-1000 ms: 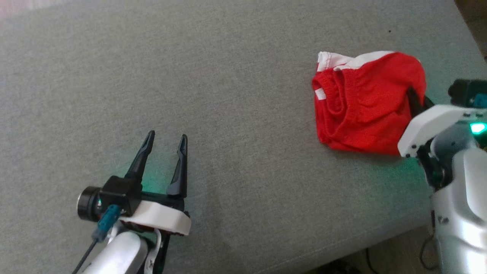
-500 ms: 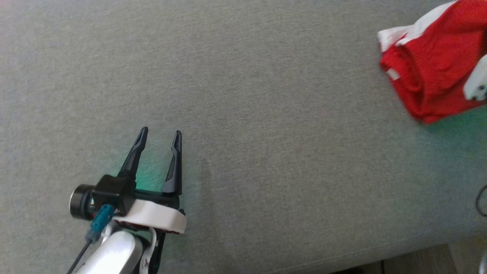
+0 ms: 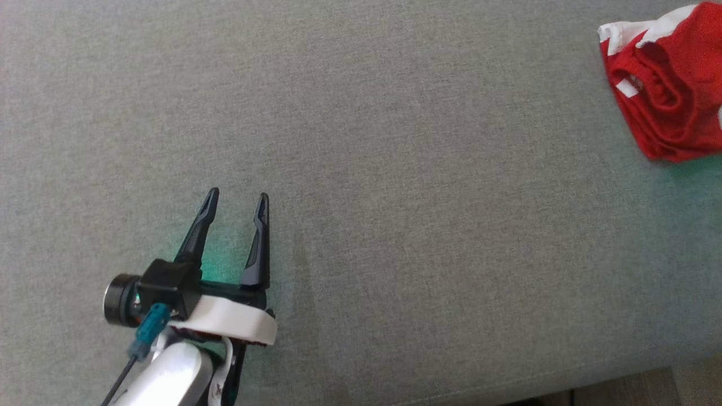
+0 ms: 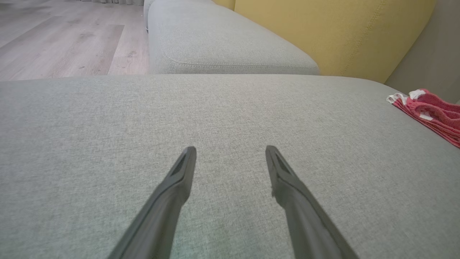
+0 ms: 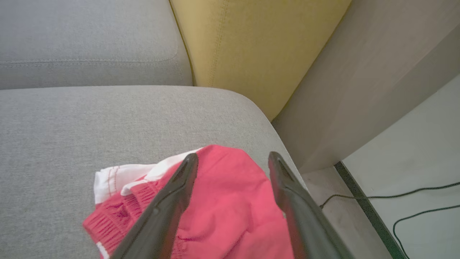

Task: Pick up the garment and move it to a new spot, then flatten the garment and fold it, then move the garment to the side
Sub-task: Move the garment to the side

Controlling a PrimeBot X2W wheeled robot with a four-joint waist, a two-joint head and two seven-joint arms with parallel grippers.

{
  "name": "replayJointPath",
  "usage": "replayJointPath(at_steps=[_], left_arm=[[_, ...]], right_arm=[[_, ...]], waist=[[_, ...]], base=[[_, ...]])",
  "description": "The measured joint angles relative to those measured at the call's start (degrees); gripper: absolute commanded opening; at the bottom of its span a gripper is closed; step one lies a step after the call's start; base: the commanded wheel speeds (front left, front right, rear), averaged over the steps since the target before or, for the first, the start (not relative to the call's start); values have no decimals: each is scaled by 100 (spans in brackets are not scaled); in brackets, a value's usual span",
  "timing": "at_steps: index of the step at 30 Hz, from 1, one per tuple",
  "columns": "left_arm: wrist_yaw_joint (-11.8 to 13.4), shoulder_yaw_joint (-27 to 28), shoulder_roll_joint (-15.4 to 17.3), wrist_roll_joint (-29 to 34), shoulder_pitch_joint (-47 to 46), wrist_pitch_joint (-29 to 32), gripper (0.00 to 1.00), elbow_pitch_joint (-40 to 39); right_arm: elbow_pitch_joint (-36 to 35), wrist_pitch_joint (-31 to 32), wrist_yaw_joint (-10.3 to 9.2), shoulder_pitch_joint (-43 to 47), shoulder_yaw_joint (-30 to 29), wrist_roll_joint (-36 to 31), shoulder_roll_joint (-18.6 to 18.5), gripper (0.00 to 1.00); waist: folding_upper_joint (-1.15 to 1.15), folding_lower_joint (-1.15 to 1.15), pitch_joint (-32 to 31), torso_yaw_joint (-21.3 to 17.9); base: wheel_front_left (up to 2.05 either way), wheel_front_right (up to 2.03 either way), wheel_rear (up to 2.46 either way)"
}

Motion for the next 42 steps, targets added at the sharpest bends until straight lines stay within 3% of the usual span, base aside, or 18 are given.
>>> replayJointPath(at_steps=[12, 18, 25, 29, 42], left_arm=[[-11, 109, -105, -186, 15, -219, 100, 253], [35, 369, -148, -436, 179, -445, 100, 528], [48, 679, -215, -750, 746, -714, 100, 864], [26, 726, -246, -868, 1085, -728, 100, 950], [-73, 544, -241, -944, 1800, -755, 100, 990]], right_arm=[[-589, -516, 0, 163, 794, 274, 388, 100], [-979, -862, 0, 674, 1150, 338, 900, 100], [-1630, -1403, 0, 2091, 1228, 392, 1483, 100], [-2181, -1692, 0, 3066, 1261, 220, 1548, 100], [-3172, -1847, 0, 5080, 1536, 1024, 1619, 100]], waist=[[0, -1, -449, 49], [0, -1, -862, 158], [0, -2, -1496, 429], [0, -2, -1771, 626], [0, -1, -2335, 1114]], base=[[0, 0, 0], [0, 0, 0], [0, 0, 0], [0, 0, 0], [0, 0, 0]])
